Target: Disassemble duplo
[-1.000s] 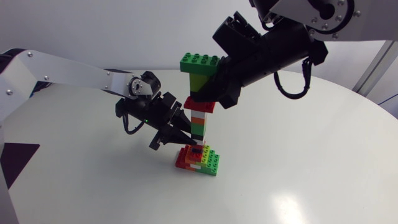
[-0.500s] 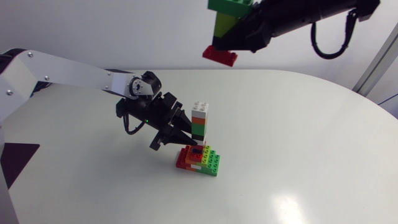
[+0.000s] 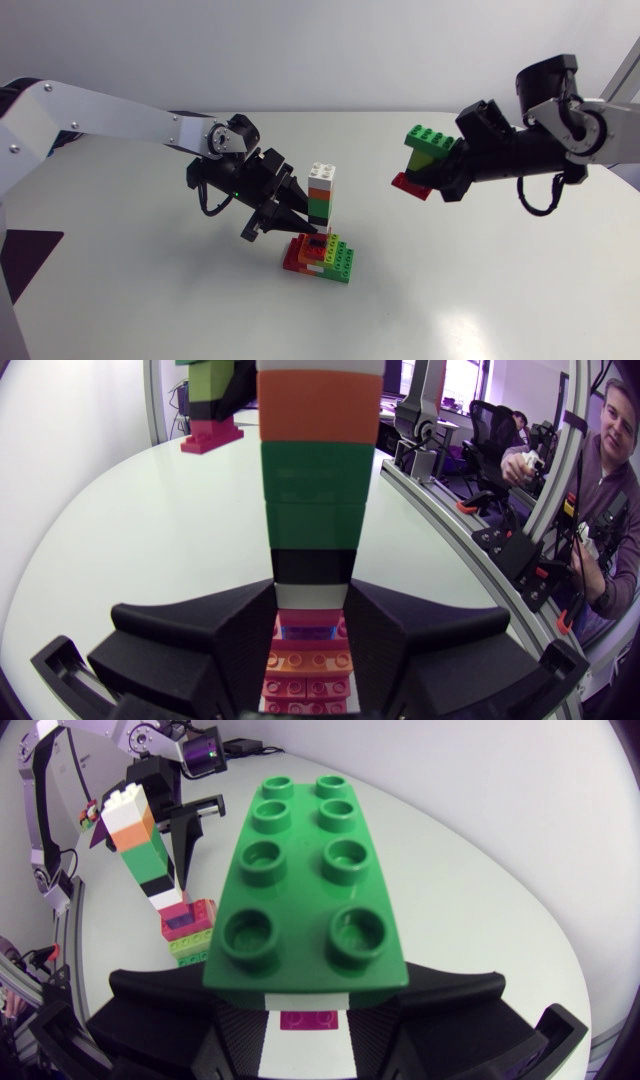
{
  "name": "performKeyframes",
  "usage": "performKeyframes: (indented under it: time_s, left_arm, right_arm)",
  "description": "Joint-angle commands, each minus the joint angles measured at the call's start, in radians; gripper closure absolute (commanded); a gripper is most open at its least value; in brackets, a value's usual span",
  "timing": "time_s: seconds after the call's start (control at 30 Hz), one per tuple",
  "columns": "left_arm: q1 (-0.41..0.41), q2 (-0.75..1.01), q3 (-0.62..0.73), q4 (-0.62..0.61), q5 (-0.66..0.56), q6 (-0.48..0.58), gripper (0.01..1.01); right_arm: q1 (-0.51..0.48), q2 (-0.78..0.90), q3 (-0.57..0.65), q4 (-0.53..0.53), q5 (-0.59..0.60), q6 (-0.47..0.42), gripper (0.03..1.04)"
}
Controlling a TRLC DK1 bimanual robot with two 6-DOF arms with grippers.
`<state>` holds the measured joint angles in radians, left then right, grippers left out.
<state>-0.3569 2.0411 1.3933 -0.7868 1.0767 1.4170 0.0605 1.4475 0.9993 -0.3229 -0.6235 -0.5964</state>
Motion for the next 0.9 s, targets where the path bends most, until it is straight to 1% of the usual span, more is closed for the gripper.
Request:
performKeyframes:
  time_s: [0.0, 0.07, 0.13, 0.3, 0.47, 0.7, 0.73, 0.87]
  left_arm:
    - [-0.022, 0.036, -0.028, -0.015, -0.054, -0.02, 0.69]
    - [-0.027, 0.036, -0.03, -0.012, -0.054, -0.023, 0.689]
    - [-0.027, 0.036, -0.031, -0.006, -0.054, -0.027, 0.689]
    - [-0.03, 0.039, -0.028, 0.004, -0.06, -0.035, 0.689]
    - [-0.039, 0.042, -0.03, 0.018, -0.061, -0.05, 0.689]
    - [-0.04, 0.042, -0.028, 0.032, -0.066, -0.059, 0.689]
    - [-0.039, 0.044, -0.027, 0.032, -0.066, -0.061, 0.689]
    - [-0.036, 0.048, -0.023, 0.035, -0.069, -0.059, 0.689]
  right_arm:
    - [0.022, 0.047, -0.064, 0.077, 0.008, -0.02, 0.82]
    - [0.032, 0.088, -0.094, 0.13, 0.024, -0.025, 0.82]
    - [0.047, 0.123, -0.126, 0.206, 0.064, -0.028, 0.82]
    - [0.045, 0.257, -0.137, 0.32, 0.123, -0.063, 0.82]
    - [0.052, 0.323, -0.151, 0.404, 0.174, -0.075, 0.81]
    - [0.065, 0.367, -0.172, 0.493, 0.202, -0.063, 0.79]
    - [0.068, 0.376, -0.174, 0.495, 0.203, -0.062, 0.77]
    - [0.07, 0.401, -0.176, 0.505, 0.209, -0.062, 0.46]
